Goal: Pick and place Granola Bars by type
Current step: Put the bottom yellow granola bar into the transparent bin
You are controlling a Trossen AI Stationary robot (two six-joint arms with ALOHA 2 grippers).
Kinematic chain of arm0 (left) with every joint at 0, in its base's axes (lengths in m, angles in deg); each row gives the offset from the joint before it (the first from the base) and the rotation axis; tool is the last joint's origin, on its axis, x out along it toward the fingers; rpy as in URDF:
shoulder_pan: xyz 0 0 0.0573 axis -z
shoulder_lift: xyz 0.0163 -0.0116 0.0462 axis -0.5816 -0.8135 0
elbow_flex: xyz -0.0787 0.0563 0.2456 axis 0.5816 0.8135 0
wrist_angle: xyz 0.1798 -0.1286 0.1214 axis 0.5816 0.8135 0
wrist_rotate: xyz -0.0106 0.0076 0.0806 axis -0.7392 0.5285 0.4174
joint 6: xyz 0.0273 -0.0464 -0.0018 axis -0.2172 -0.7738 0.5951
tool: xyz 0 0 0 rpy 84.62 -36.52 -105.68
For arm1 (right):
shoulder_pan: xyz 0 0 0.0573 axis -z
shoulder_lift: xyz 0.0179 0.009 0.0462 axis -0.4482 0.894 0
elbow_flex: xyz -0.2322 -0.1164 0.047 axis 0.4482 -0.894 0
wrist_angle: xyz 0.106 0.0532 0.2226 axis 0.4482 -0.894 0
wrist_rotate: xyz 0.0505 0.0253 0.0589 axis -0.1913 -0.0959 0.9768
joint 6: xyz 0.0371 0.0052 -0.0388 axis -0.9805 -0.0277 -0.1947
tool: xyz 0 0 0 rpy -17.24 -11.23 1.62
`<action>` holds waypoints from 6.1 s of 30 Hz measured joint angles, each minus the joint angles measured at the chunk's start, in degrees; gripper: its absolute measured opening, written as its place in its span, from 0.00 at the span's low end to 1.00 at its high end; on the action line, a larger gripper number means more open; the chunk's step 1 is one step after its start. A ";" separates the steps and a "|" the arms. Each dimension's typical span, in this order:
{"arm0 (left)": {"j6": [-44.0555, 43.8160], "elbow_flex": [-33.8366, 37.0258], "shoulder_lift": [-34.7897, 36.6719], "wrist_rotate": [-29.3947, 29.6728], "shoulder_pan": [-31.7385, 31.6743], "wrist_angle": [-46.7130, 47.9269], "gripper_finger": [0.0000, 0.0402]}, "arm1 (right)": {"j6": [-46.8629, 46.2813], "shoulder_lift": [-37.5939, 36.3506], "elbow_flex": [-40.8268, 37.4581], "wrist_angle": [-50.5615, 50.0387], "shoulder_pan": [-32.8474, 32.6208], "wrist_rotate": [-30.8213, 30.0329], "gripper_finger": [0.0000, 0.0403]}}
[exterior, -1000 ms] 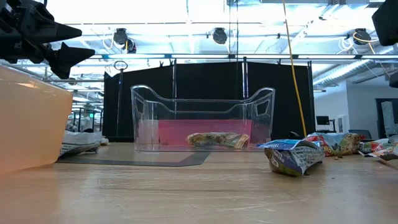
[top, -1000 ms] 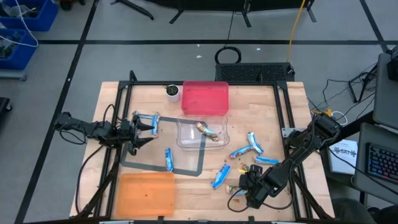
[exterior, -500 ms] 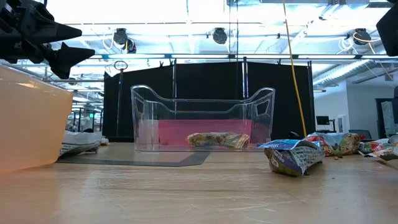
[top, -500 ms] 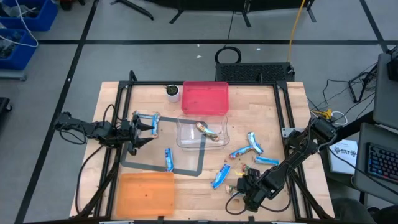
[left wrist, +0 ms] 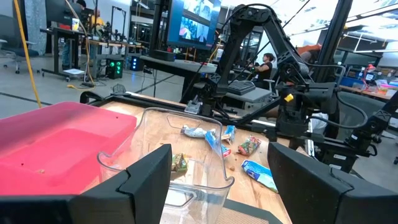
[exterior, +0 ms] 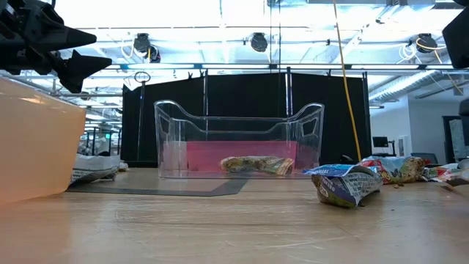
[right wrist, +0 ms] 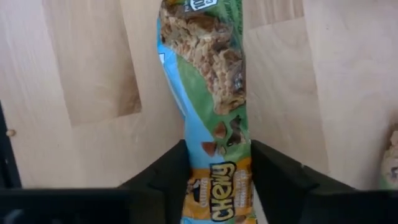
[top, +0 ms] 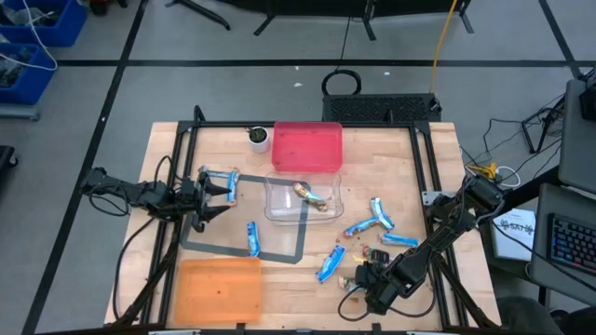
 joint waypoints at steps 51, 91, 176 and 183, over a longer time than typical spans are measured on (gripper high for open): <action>0.00 -0.02 0.01 0.00 -0.02 0.00 0.67 | 16.36 -16.50 26.81 -28.64 18.57 -8.74 0.00; 0.00 -0.02 -0.02 -0.02 -0.01 0.00 0.67 | 10.21 -8.88 28.79 -8.99 48.59 -7.48 0.00; 0.00 -0.02 0.01 -0.02 -0.02 0.00 0.67 | 20.82 15.34 28.74 -7.61 46.45 1.87 0.13; -0.02 -0.02 0.01 -0.02 0.00 0.00 0.67 | 20.95 15.34 28.74 -7.63 46.58 1.86 0.31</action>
